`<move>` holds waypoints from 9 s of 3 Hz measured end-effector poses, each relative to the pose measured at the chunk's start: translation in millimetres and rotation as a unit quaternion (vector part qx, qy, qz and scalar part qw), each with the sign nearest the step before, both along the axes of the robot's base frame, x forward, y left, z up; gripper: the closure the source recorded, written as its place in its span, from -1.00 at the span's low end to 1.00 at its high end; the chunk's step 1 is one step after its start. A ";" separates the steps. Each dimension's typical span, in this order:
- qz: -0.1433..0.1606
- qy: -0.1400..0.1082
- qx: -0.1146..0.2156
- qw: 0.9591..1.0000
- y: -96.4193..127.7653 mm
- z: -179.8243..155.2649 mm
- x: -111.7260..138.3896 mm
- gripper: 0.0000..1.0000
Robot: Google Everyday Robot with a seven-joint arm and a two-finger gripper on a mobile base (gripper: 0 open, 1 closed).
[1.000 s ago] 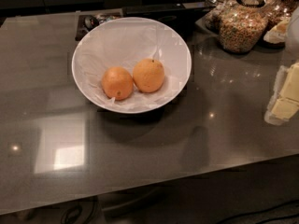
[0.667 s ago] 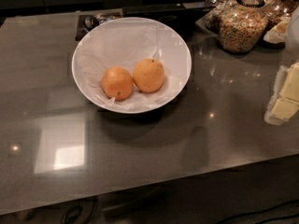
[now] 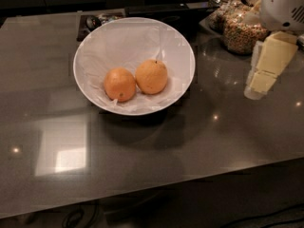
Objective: Pick orange from white bowl
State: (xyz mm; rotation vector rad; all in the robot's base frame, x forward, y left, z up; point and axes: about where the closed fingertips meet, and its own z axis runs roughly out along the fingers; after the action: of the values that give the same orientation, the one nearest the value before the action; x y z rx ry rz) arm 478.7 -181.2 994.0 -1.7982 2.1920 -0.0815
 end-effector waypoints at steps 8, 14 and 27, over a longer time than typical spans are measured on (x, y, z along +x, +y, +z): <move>0.175 -0.003 -0.109 0.978 129.3 -33.0 111.8 -0.48; 0.203 0.072 -0.131 0.968 147.5 -99.4 139.8 -0.48; 0.240 0.155 -0.098 0.953 174.3 -143.9 117.6 -0.54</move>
Offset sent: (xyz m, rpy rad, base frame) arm 0.0191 0.0269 0.0100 -0.0310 -0.0105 0.0704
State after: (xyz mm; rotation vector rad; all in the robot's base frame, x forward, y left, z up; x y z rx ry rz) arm 596.3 -6.9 850.1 -2.5592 1.9139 0.1019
